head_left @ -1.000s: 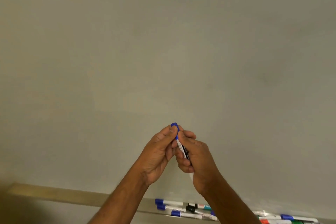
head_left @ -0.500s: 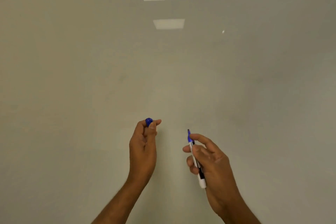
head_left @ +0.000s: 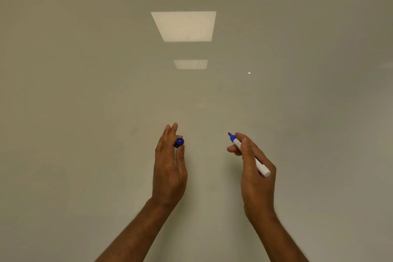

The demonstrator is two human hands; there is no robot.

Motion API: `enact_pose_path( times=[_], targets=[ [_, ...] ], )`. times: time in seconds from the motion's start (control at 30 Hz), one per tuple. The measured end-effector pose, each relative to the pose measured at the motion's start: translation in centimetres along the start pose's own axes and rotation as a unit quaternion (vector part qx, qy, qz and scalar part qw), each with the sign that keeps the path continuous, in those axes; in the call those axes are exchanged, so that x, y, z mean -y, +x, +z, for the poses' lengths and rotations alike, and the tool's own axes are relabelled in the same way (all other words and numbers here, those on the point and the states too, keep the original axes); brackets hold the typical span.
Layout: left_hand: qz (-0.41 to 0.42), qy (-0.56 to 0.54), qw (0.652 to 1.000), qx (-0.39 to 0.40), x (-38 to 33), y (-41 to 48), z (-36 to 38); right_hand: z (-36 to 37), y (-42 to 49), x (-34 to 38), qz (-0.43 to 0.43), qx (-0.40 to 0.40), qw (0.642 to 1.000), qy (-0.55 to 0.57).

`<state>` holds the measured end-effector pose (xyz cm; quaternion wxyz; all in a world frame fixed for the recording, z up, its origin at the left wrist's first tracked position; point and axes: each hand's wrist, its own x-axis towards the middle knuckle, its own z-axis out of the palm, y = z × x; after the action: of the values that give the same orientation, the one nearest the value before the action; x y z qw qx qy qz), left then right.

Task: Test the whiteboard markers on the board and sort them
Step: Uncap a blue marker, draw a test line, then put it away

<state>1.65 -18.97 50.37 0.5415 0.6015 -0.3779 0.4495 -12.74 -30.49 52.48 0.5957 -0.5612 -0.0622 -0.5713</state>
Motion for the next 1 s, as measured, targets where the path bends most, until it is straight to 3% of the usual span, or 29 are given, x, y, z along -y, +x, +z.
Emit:
enact_pose_path(
  times=[0.13,0.3,0.57,0.7,1.0],
  targets=[
    [0.0,0.02,1.0,0.013,1.9,0.8,1.1,0.9,1.8,-0.8,-0.094,-0.035,0.992,-0.071],
    [-0.006,0.045,0.999,0.023,4.1,0.4,1.9,1.5,3.3,-2.0,-0.2,-0.066,0.957,-0.199],
    [0.032,0.066,0.997,-0.005,5.1,0.4,2.9,2.4,6.4,-4.0,-0.213,-0.026,0.943,-0.255],
    [0.019,0.072,0.997,0.005,5.5,0.4,3.1,2.7,7.5,-4.9,-0.214,-0.042,0.939,-0.267],
    [0.028,0.081,0.996,0.01,5.5,0.3,3.2,0.4,5.1,-6.7,-0.217,-0.024,0.926,-0.309]
  ],
)
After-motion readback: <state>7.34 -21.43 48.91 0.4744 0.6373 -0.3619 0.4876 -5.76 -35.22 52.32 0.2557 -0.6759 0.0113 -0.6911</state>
